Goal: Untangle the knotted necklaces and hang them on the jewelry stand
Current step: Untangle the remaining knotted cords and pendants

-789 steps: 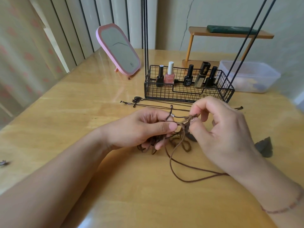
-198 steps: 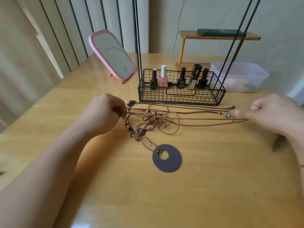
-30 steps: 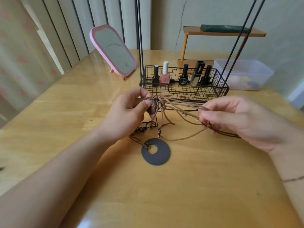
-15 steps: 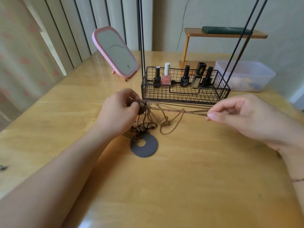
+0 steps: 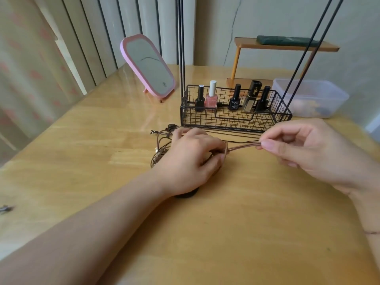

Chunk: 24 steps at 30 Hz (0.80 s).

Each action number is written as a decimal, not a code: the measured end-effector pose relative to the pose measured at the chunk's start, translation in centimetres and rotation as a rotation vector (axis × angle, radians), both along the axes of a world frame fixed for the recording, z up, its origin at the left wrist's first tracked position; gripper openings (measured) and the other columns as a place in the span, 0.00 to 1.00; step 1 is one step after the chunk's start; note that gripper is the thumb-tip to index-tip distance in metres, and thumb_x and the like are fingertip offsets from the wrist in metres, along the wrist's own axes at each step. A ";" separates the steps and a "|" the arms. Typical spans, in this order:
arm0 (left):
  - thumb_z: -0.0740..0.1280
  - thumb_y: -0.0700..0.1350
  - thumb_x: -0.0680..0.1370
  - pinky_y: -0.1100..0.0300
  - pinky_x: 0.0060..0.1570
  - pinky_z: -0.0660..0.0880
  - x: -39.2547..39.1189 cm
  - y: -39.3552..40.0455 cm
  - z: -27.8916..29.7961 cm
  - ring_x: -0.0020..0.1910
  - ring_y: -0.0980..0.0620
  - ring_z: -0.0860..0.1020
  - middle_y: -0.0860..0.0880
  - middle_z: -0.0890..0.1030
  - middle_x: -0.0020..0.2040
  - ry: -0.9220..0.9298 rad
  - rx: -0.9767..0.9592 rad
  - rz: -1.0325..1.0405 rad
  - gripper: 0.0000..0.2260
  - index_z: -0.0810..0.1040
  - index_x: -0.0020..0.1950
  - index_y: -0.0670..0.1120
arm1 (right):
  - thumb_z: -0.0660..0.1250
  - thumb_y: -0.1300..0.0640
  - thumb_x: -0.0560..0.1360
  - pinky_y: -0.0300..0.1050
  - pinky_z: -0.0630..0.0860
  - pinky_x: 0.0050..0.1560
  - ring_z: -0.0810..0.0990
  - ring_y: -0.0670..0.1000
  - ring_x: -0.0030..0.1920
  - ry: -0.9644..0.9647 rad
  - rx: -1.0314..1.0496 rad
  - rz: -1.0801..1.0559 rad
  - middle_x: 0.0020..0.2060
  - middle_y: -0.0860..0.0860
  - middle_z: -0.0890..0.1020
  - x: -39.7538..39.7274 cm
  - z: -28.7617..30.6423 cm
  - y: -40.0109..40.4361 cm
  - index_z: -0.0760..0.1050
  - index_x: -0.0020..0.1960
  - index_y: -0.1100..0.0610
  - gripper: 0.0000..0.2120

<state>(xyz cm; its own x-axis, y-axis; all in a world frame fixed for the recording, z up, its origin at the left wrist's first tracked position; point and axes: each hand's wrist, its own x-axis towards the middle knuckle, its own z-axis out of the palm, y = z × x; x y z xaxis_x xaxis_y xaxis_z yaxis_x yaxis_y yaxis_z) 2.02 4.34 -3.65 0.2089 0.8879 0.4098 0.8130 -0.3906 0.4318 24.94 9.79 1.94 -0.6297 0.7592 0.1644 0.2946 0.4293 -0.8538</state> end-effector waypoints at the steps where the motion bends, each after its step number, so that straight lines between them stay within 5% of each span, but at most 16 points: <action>1: 0.63 0.48 0.79 0.43 0.61 0.67 -0.1 0.2 0.0 0.52 0.54 0.75 0.60 0.80 0.46 -0.054 0.018 -0.020 0.07 0.80 0.51 0.52 | 0.70 0.45 0.67 0.33 0.66 0.28 0.69 0.45 0.27 -0.016 0.008 0.002 0.27 0.51 0.77 0.1 0.0 0.0 0.84 0.40 0.49 0.09; 5: 0.64 0.43 0.80 0.64 0.49 0.70 -0.4 0.0 0.5 0.44 0.60 0.73 0.61 0.76 0.42 -0.166 0.104 -0.098 0.05 0.79 0.48 0.49 | 0.64 0.36 0.66 0.29 0.69 0.32 0.75 0.41 0.28 -0.232 0.075 -0.022 0.31 0.45 0.82 -0.4 -0.5 -0.1 0.83 0.43 0.43 0.15; 7: 0.64 0.43 0.81 0.67 0.45 0.69 -0.5 -0.1 0.7 0.43 0.60 0.73 0.58 0.75 0.42 -0.165 0.110 -0.122 0.05 0.78 0.48 0.48 | 0.59 0.34 0.69 0.30 0.72 0.33 0.78 0.39 0.28 -0.179 0.091 -0.054 0.33 0.42 0.83 -1.4 -1.2 -0.5 0.80 0.51 0.40 0.18; 10: 0.65 0.47 0.81 0.66 0.41 0.68 -0.5 0.0 0.7 0.40 0.60 0.72 0.56 0.73 0.40 -0.120 0.126 -0.114 0.08 0.80 0.47 0.46 | 0.58 0.36 0.74 0.37 0.72 0.32 0.75 0.42 0.26 -0.018 0.066 -0.068 0.35 0.50 0.83 -3.6 -2.7 -1.5 0.78 0.57 0.41 0.19; 13: 0.65 0.47 0.81 0.72 0.38 0.65 -0.8 -0.1 0.7 0.36 0.63 0.71 0.59 0.72 0.36 -0.146 0.136 -0.110 0.08 0.79 0.44 0.47 | 0.61 0.38 0.74 0.42 0.66 0.27 0.69 0.49 0.24 0.027 0.031 -0.047 0.29 0.52 0.81 -4.6 -3.4 -2.1 0.81 0.48 0.48 0.17; 18: 0.62 0.48 0.82 0.69 0.30 0.65 -1.4 -0.2 1.1 0.27 0.61 0.68 0.60 0.70 0.27 -0.553 0.083 -0.009 0.11 0.76 0.42 0.47 | 0.58 0.34 0.73 0.46 0.71 0.33 0.72 0.50 0.24 -0.109 0.034 -0.200 0.25 0.57 0.78 -3.1 -2.6 -1.0 0.74 0.27 0.57 0.30; 21: 0.61 0.48 0.83 0.64 0.29 0.63 -2.2 0.4 1.4 0.25 0.61 0.65 0.59 0.69 0.25 -0.786 0.135 0.104 0.11 0.74 0.41 0.48 | 0.60 0.29 0.68 0.46 0.73 0.39 0.78 0.48 0.31 -0.329 0.191 -0.170 0.33 0.50 0.80 -2.3 -2.3 -0.6 0.74 0.24 0.55 0.31; 24: 0.61 0.47 0.84 0.64 0.26 0.62 -2.8 0.6 1.4 0.24 0.61 0.64 0.58 0.69 0.24 -0.803 0.154 0.181 0.12 0.74 0.41 0.48 | 0.68 0.32 0.70 0.37 0.72 0.44 0.80 0.41 0.42 -0.133 0.157 -0.024 0.52 0.40 0.80 -1.9 -2.0 -0.6 0.79 0.28 0.48 0.22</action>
